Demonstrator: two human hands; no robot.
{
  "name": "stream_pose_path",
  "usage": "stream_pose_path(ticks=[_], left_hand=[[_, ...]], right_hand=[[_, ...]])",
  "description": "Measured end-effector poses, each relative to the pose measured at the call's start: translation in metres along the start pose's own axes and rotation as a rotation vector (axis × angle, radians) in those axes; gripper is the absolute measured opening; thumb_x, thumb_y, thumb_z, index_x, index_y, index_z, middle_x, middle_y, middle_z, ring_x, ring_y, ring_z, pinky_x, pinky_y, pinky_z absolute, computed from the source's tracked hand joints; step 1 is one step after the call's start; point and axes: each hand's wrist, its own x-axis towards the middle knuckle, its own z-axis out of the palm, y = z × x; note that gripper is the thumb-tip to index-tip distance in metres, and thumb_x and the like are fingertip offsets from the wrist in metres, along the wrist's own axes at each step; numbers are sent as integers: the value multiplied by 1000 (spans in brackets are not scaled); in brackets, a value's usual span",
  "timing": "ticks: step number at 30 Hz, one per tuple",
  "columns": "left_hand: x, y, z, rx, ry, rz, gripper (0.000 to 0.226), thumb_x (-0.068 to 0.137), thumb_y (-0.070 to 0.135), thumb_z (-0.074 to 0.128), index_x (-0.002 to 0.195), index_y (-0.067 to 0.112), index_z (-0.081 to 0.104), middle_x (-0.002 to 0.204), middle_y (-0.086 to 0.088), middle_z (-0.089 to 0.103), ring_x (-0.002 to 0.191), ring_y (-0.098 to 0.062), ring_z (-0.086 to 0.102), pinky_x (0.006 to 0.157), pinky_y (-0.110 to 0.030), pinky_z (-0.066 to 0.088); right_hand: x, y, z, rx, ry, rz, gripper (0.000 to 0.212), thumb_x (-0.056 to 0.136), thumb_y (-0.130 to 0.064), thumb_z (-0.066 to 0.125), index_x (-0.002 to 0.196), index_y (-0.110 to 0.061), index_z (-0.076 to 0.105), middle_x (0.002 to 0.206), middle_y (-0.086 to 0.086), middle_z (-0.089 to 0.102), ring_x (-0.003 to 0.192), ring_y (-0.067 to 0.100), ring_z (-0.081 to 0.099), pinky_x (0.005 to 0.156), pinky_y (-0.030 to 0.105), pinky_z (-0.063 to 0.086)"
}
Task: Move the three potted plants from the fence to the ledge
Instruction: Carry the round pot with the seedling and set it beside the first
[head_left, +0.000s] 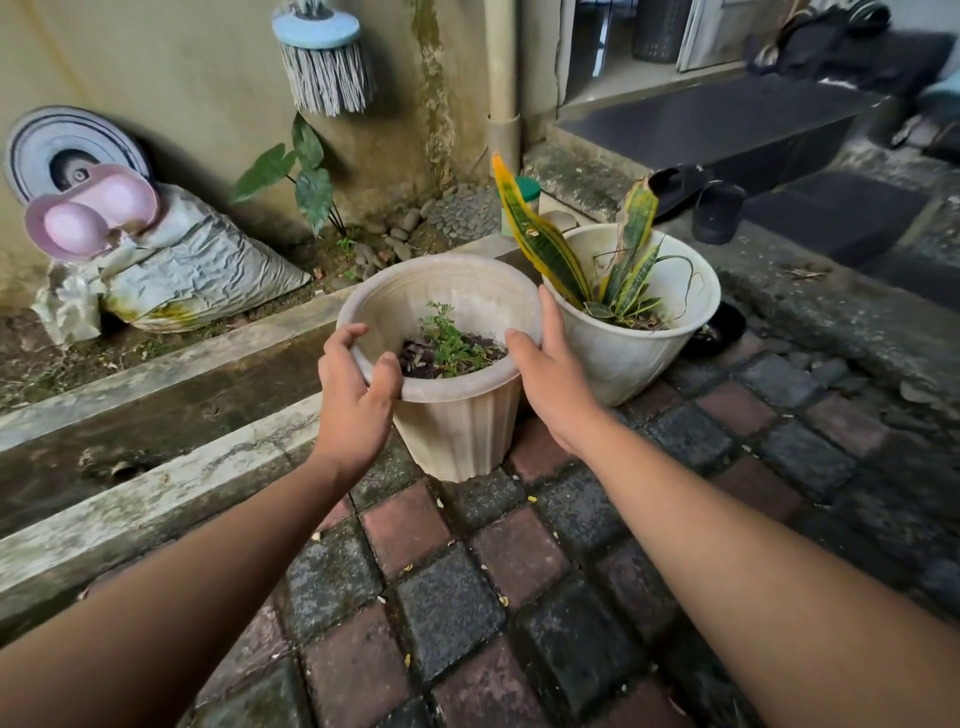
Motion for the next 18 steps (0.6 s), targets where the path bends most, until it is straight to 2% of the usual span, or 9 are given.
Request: stream_pose_path(ticks=[3, 7, 9, 11, 13, 15, 17, 18], left_hand=[[2, 0, -3, 18, -16, -9, 61, 92, 48, 46, 146, 20, 36, 139, -4, 35, 134, -22, 37, 115, -38, 32], [2, 0, -6, 52, -44, -15, 63, 94, 52, 45, 147, 19, 34, 137, -6, 37, 135, -25, 35, 108, -36, 31], [5, -1, -8, 67, -44, -11, 58, 102, 51, 47, 147, 18, 33, 138, -7, 38, 139, -28, 36, 109, -38, 32], [6, 2, -9, 66, -33, -20, 50, 107, 41, 52, 147, 20, 31, 144, -11, 40, 141, -30, 39, 113, -42, 37], [8, 14, -12, 107, -36, -102, 54, 106, 38, 57, 148, 20, 29, 150, -17, 37, 136, -29, 42, 111, -40, 38], [2, 43, -19, 174, -15, -247, 65, 104, 42, 60, 152, 17, 25, 152, -23, 33, 128, -34, 45, 104, -38, 37], [0, 86, -32, 234, -52, -344, 77, 101, 43, 64, 157, 20, 17, 156, -25, 26, 129, -46, 52, 106, -43, 42], [1, 111, -40, 284, -110, -352, 82, 99, 43, 67, 159, 26, 14, 160, -26, 21, 129, -49, 54, 112, -49, 41]], right_hand=[[-6, 1, 5, 34, 27, -19, 69, 109, -32, 49, 166, -39, 10, 171, -12, 24, 139, -4, 23, 114, 24, 23], [-17, 2, 14, 20, 72, -32, 73, 107, -32, 56, 165, -37, 12, 146, -19, 36, 130, -6, 33, 107, 20, 29], [-16, 1, 12, -1, 75, -34, 73, 107, -28, 57, 166, -32, 14, 147, -17, 37, 129, -7, 35, 105, 16, 31], [-11, -6, 7, -115, 33, -46, 69, 107, -27, 56, 166, -26, 19, 158, -12, 38, 137, -5, 35, 107, 12, 28], [-3, -23, -1, -287, -59, 3, 69, 108, -31, 55, 166, -21, 19, 169, 0, 34, 152, 14, 33, 113, 22, 28], [-5, -50, -14, -410, -175, 100, 77, 107, -39, 55, 167, -18, 12, 171, 7, 32, 155, 26, 33, 119, 35, 32], [-13, -86, -31, -481, -274, 162, 80, 105, -46, 57, 167, -17, 16, 167, 8, 39, 152, 27, 40, 117, 35, 36], [-19, -108, -43, -527, -294, 191, 78, 103, -46, 61, 165, -18, 23, 162, 9, 45, 149, 27, 45, 113, 33, 38]])
